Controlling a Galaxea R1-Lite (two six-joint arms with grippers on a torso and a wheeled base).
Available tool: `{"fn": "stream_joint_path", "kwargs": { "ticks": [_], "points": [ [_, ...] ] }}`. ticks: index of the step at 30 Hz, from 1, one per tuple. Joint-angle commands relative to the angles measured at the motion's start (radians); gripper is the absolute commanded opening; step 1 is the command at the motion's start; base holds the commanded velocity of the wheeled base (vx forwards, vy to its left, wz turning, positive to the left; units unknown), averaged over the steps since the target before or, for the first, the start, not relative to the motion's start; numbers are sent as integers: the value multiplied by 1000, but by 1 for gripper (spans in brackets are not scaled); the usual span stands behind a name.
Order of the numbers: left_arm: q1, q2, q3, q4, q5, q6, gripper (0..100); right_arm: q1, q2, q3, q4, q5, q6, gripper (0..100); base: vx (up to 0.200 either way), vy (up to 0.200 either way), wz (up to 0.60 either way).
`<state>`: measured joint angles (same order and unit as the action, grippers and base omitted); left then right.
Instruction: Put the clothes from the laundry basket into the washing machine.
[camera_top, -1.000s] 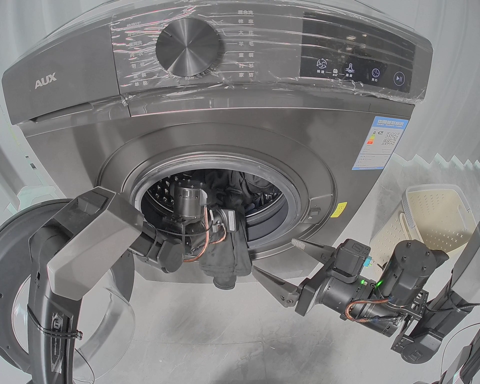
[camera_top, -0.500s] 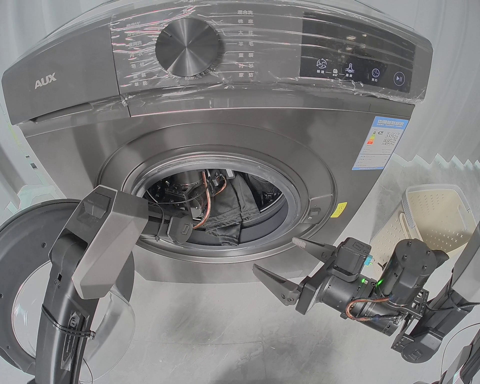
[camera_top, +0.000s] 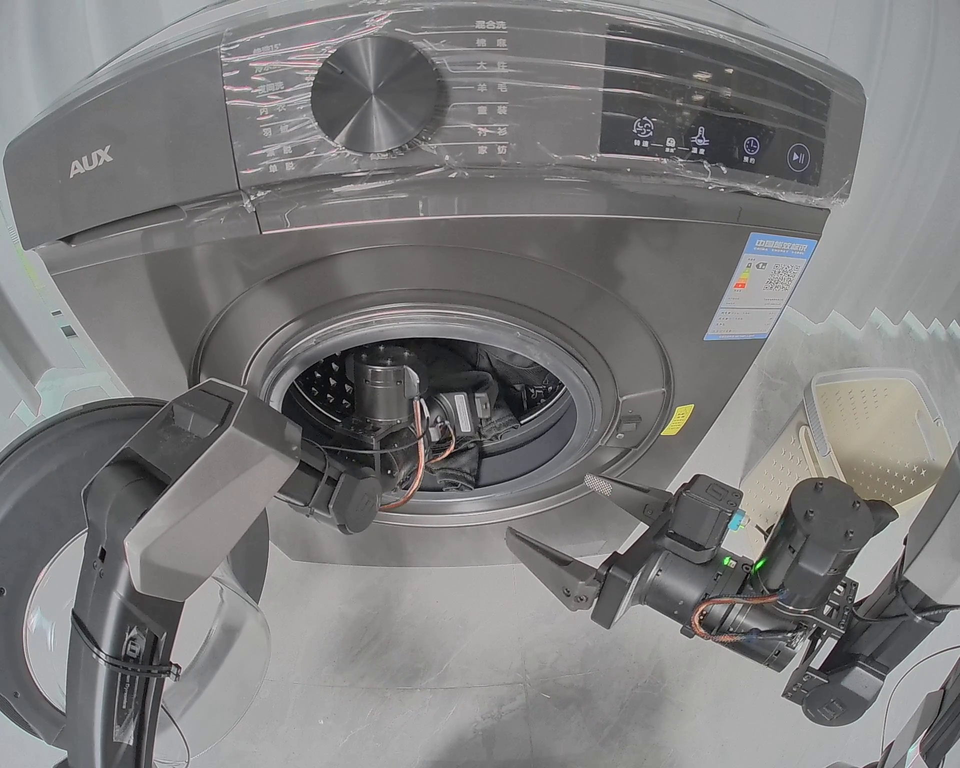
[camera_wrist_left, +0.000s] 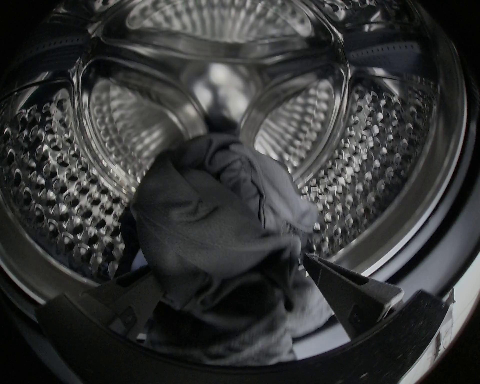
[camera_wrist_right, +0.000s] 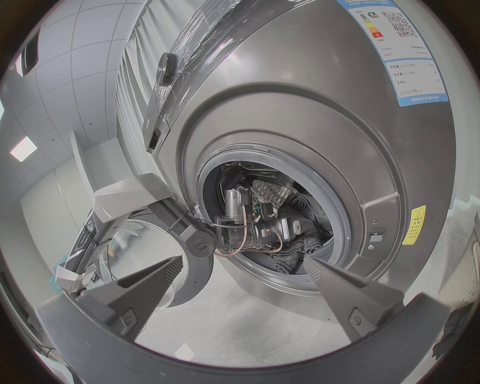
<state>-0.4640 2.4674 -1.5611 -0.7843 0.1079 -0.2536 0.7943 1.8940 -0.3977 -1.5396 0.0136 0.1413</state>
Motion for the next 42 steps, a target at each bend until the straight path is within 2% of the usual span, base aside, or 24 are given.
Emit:
{"fn": "stream_joint_path", "kwargs": {
  "ticks": [1,4,13,14,18,22,28,35,42],
  "points": [
    [-21,-67,134,26,-28,27,100,0,0,0,-1,0,0,100,0,0,0],
    [-19,-59,153,25,-30,48,100,2,2,0,-1,0,0,100,0,0,0],
    [-13,-10,121,23,-39,48,100,3,2,0,-1,0,0,100,0,0,0],
    [-13,-10,121,25,-39,48,0,3,2,0,-1,0,0,100,0,0,0],
    [-13,-8,116,25,-39,47,0,3,2,-3,-1,0,0,100,0,0,0],
    [-13,-10,55,22,-39,34,0,3,2,-3,-1,0,0,100,0,0,0],
    [13,10,-57,8,-20,-4,0,3,0,-3,-1,0,0,100,0,0,0],
    [25,84,-192,-76,15,-6,0,3,2,-3,-2,0,1,100,0,0,0],
    [39,154,-336,-98,47,1,0,-1,2,-3,-1,0,1,100,0,0,0]
  ]
}}
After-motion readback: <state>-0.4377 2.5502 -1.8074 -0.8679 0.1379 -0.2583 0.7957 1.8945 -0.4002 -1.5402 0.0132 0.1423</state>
